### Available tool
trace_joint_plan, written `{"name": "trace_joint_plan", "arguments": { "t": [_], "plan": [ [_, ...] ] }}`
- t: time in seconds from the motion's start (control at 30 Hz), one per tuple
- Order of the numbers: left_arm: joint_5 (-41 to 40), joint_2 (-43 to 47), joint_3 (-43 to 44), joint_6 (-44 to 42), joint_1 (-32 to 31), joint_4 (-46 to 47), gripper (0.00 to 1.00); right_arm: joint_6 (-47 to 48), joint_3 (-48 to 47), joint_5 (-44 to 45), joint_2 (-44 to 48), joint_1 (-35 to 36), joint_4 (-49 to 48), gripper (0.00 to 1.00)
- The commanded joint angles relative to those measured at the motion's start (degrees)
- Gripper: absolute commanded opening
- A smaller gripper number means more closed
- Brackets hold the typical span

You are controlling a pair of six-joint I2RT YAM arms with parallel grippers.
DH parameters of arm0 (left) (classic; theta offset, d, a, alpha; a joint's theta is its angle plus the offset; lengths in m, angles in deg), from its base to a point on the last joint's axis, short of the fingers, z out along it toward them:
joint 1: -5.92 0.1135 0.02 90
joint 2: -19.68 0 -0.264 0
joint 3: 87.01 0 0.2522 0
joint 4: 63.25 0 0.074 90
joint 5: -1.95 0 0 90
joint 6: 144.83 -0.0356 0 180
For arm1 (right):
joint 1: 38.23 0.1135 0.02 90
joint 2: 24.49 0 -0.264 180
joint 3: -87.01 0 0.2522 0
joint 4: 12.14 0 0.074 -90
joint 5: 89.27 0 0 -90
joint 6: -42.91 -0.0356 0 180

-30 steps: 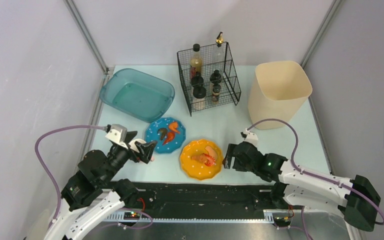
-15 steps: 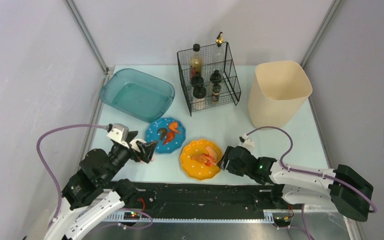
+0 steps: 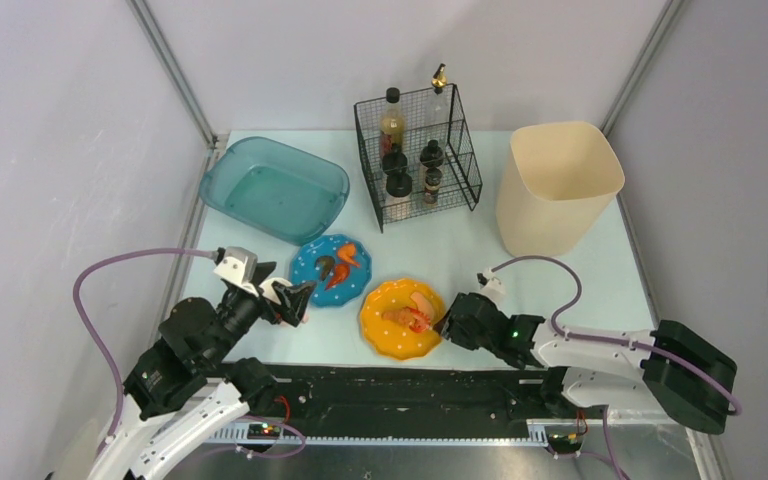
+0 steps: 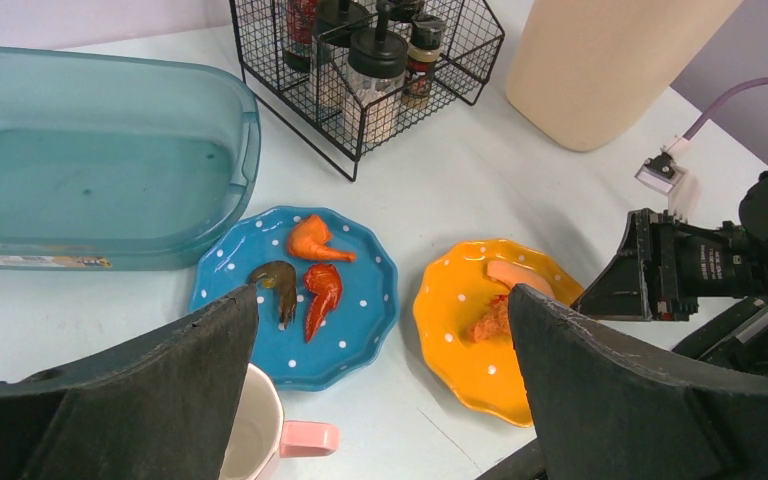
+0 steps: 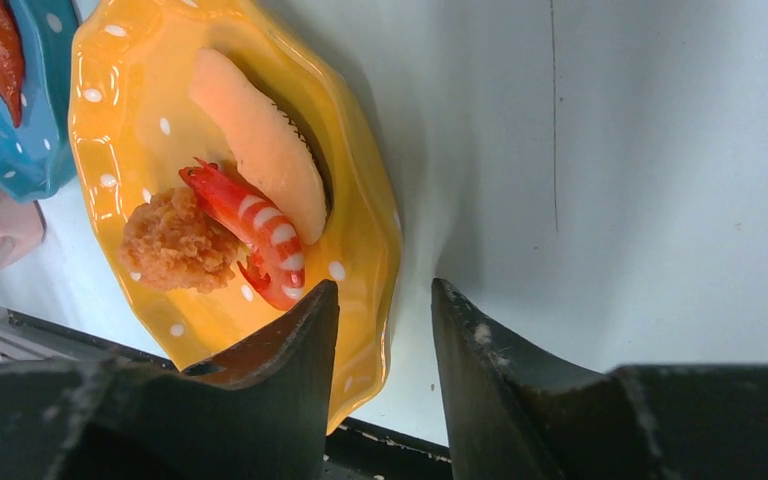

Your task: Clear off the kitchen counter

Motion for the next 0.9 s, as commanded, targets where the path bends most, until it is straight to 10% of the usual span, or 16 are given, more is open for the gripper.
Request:
{"name": "trace_joint_plan", "arguments": {
  "t": [0.0,0.27,0.57,0.87],
  "plan": [
    [0.64,-0.59,-0.21,-0.77,0.36,1.59,0.98,-1.41,1.9,1.27,-3.05,0.63,0.57,0.43],
    [0.64,-0.47,-0.19,-0.77,0.37,1.56,0.98,-2.08,2.0,1.36,-6.84,0.93,-0.77,0.34],
    [0.77,-0.26,-0.21,-0.78,0.36,1.6,0.98,-2.08,2.01,2.35,-8.0,1.08,-0.43,0.01],
    [0.8,-0.24,-0.21,-0.77,0.32,1.59,0.98,2.59,1.47,4.23,-0.49,1.12,-0.1,0.0]
  ]
}}
